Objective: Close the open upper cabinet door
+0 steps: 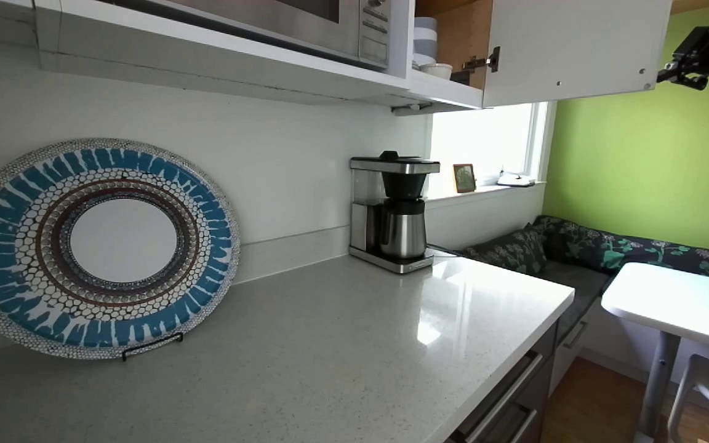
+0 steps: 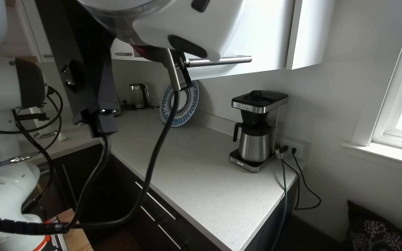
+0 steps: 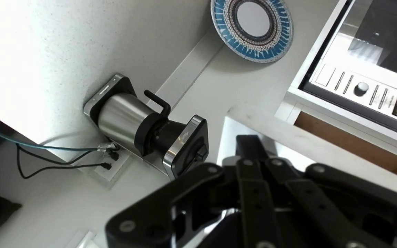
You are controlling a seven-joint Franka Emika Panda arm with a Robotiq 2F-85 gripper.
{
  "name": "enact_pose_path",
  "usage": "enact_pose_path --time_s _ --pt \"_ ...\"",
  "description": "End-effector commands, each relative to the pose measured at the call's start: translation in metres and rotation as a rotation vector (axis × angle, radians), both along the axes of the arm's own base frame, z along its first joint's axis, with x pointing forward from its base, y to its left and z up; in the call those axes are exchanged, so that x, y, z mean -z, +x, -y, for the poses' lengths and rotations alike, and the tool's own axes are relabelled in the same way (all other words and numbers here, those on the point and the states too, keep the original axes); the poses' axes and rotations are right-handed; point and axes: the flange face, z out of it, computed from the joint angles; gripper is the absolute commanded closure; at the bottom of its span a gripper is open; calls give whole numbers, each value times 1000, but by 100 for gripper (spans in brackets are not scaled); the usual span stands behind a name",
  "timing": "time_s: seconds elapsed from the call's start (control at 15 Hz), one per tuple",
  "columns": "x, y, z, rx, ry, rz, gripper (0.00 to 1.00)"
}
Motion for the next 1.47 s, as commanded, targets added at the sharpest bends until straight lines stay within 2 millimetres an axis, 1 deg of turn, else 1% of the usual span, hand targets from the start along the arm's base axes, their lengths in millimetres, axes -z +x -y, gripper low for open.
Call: enact_pose_path --time_s 0.0,0.2,0.67,1.0,1.2,1.4 --pt "-10 22 -4 17 21 -2 100" --pt "-15 31 -14 2 36 -12 100" --pt "-25 57 -47 -26 29 -52 100" --pt "-27 73 -73 -55 50 1 100" --pt "-32 79 -84 -74 49 29 100" --pt "-37 90 -103 -107 70 40 100"
